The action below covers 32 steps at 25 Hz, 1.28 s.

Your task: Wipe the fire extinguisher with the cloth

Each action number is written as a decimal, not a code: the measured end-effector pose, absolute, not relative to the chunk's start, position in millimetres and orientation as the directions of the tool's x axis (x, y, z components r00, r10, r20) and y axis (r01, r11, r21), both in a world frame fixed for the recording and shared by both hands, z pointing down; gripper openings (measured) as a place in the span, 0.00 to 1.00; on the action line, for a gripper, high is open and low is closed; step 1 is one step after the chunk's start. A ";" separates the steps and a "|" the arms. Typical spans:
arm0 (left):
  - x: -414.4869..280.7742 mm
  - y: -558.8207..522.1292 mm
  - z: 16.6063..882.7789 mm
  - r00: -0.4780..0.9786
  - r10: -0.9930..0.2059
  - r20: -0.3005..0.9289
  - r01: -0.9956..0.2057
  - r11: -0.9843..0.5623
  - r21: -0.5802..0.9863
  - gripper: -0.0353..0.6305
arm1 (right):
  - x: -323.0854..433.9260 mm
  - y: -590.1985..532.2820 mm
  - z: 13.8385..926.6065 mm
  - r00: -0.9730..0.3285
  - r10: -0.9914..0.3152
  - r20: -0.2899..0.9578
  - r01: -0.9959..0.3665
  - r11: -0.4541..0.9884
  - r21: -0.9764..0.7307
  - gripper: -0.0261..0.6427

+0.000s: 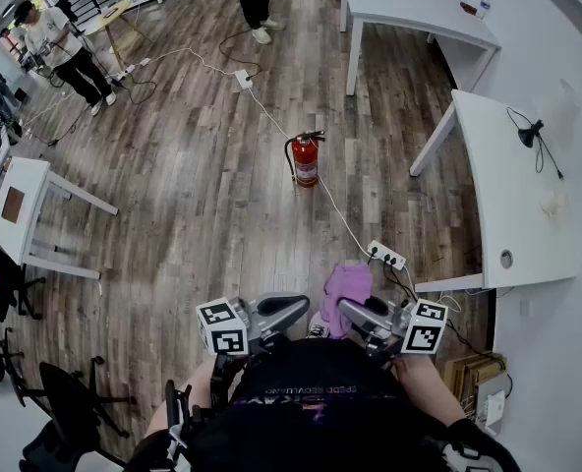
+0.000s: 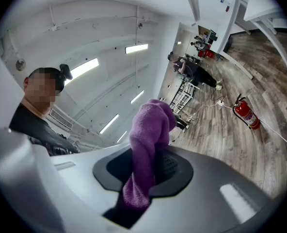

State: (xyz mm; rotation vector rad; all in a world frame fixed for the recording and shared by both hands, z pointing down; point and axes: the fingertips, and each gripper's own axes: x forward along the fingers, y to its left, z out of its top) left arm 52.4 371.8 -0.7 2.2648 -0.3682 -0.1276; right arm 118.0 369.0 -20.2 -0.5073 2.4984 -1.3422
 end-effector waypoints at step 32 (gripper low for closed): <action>52.6 369.1 -4.8 0.946 -0.322 0.040 -0.241 -0.614 0.751 0.05 | 121.6 361.1 -28.1 -0.909 -0.403 -0.104 -0.135 0.520 -0.843 0.17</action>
